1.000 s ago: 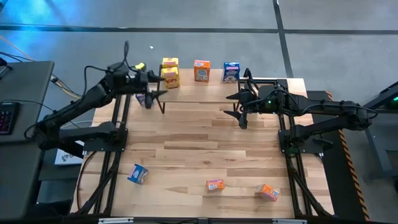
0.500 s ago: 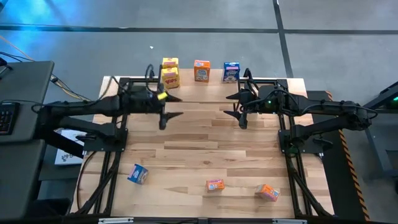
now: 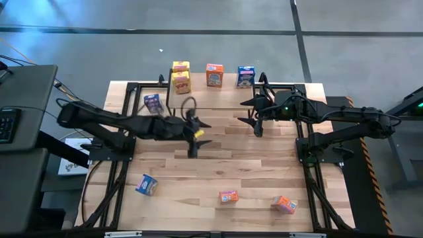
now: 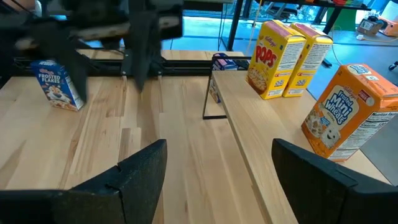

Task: Stack cereal on shelf
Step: Put the left orange cereal box on the shelf aligned with the other orange cereal box

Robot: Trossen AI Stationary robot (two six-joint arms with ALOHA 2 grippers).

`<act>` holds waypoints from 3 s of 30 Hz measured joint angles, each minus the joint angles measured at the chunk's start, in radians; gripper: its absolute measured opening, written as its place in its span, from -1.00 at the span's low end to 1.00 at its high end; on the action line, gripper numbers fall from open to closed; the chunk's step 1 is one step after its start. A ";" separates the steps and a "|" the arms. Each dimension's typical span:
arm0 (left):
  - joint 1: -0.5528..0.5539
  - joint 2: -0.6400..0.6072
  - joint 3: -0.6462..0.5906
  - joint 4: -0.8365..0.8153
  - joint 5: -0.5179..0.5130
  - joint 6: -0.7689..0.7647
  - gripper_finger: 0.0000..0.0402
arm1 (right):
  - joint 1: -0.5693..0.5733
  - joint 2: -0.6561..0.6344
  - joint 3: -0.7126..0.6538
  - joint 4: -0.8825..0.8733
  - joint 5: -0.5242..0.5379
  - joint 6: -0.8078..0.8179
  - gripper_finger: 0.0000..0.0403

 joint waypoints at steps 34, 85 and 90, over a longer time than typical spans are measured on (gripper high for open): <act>-0.348 0.462 0.321 0.026 -0.139 -0.367 0.25 | 0.000 0.000 0.000 -0.006 0.000 0.000 0.40; -0.417 0.638 0.330 0.076 -0.096 -0.463 0.50 | 0.000 0.000 0.000 -0.008 0.000 0.000 0.40; -0.412 0.639 0.330 0.074 -0.096 -0.444 0.49 | 0.000 0.000 0.000 -0.007 0.000 0.000 0.40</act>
